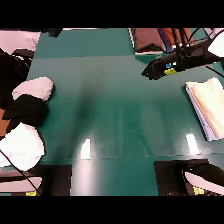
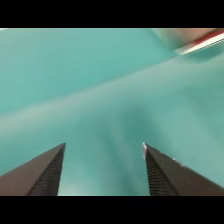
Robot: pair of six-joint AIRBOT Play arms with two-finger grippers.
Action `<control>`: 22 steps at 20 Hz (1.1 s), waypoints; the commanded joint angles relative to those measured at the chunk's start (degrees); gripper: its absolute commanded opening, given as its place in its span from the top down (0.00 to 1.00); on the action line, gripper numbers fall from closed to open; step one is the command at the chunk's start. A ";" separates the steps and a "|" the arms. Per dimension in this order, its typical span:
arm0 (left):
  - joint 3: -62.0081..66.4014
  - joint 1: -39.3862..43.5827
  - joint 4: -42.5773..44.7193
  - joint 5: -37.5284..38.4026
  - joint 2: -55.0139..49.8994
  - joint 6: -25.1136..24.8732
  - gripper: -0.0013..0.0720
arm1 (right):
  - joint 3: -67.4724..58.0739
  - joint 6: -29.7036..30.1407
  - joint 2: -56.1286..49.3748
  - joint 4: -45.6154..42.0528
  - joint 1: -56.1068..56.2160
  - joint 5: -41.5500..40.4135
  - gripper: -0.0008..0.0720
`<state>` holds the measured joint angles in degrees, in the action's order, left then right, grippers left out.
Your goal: Fold the shirts.
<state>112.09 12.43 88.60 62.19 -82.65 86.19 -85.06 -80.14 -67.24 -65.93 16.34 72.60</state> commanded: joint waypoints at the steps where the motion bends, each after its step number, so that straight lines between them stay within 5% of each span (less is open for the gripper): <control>1: -0.04 -9.70 5.51 11.52 -5.90 2.54 0.19 | -0.02 -0.02 -0.04 0.00 0.02 -0.37 0.97; 4: -4.61 -16.17 5.42 13.92 -11.74 5.42 0.19 | -0.02 -0.02 -0.04 0.00 0.02 -0.72 0.97; 12: -26.88 -19.85 5.03 -0.07 -13.75 5.51 0.20 | -0.02 -0.02 -0.02 0.00 0.02 -5.51 0.97; 16: -24.15 -19.85 5.07 1.51 -13.35 5.35 0.95 | -0.11 0.00 0.00 0.00 0.02 -5.95 0.97; 22: -8.59 -18.51 2.91 3.34 -0.13 3.48 0.96 | -8.15 0.02 2.93 -0.13 -1.70 -9.18 0.97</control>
<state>97.17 -7.01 92.86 66.08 -89.56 91.15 -88.95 -80.12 -65.47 -65.98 15.68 64.97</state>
